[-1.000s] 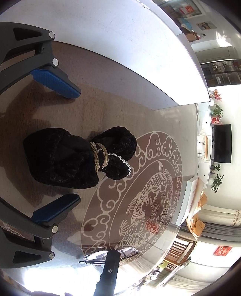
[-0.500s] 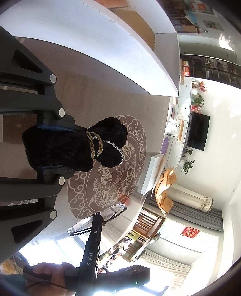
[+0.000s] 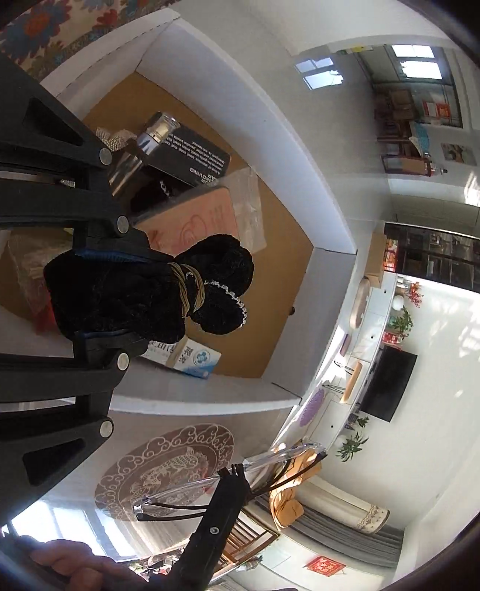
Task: Organize objects
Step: 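Carry the black pouch and glasses into the white box with both grippers, then open both grippers to release the pouch and glasses and withdraw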
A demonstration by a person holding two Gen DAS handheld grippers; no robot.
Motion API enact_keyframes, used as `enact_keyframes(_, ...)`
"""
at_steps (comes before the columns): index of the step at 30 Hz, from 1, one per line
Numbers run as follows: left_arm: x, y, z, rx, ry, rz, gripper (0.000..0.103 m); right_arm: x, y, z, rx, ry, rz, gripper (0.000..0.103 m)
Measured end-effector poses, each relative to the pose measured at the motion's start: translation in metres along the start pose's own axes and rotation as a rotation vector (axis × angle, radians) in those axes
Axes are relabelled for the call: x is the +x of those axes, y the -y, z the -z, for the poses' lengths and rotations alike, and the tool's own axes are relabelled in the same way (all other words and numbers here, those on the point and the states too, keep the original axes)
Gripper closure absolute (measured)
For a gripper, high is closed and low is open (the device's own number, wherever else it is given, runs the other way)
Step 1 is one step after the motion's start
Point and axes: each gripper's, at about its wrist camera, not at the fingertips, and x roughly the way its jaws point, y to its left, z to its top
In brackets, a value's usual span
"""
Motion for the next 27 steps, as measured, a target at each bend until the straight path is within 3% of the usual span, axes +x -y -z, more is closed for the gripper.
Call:
enact_keyframes(2, 0.013, -0.016, 0.003, -0.017, -0.051, -0.070, 0.074, 0.040, -0.026, -0.007, -0.043, -0.075, -0.021, 0.092)
enact_keyframes(5, 0.022, -0.030, 0.010, -0.040, -0.086, -0.135, 0.061, 0.093, -0.048, -0.002, -0.068, -0.207, -0.035, 0.091)
enact_keyframes(7, 0.020, -0.035, 0.013, -0.051, -0.076, -0.151, 0.030, 0.120, -0.055, 0.006, -0.072, -0.288, -0.021, 0.088)
enact_keyframes(9, 0.015, -0.035, 0.015, -0.043, -0.054, -0.194, 0.020, 0.136, -0.057, 0.014, -0.068, -0.347, -0.002, 0.081)
enact_keyframes(11, 0.013, -0.034, 0.015, -0.017, -0.044, -0.223, 0.020, 0.138, -0.054, 0.020, -0.048, -0.356, 0.005, 0.058)
enact_keyframes(14, 0.003, -0.033, 0.016, 0.018, -0.022, -0.277, 0.013, 0.126, -0.047, 0.022, -0.038, -0.318, 0.031, 0.035)
enact_keyframes(15, 0.001, -0.028, 0.015, 0.030, -0.014, -0.308, 0.008, 0.122, -0.044, 0.021, -0.034, -0.305, 0.040, 0.033)
enact_keyframes(20, -0.023, -0.013, 0.013, 0.050, 0.072, -0.382, 0.008, 0.094, -0.035, 0.008, -0.045, -0.261, 0.089, 0.016)
enact_keyframes(23, -0.036, -0.007, 0.015, 0.034, 0.101, -0.410, 0.008, 0.084, -0.037, 0.003, -0.092, -0.251, 0.140, 0.014)
enact_keyframes(27, -0.032, -0.018, 0.013, -0.047, -0.003, -0.302, 0.007, 0.076, -0.037, -0.002, -0.128, -0.238, 0.186, 0.014)
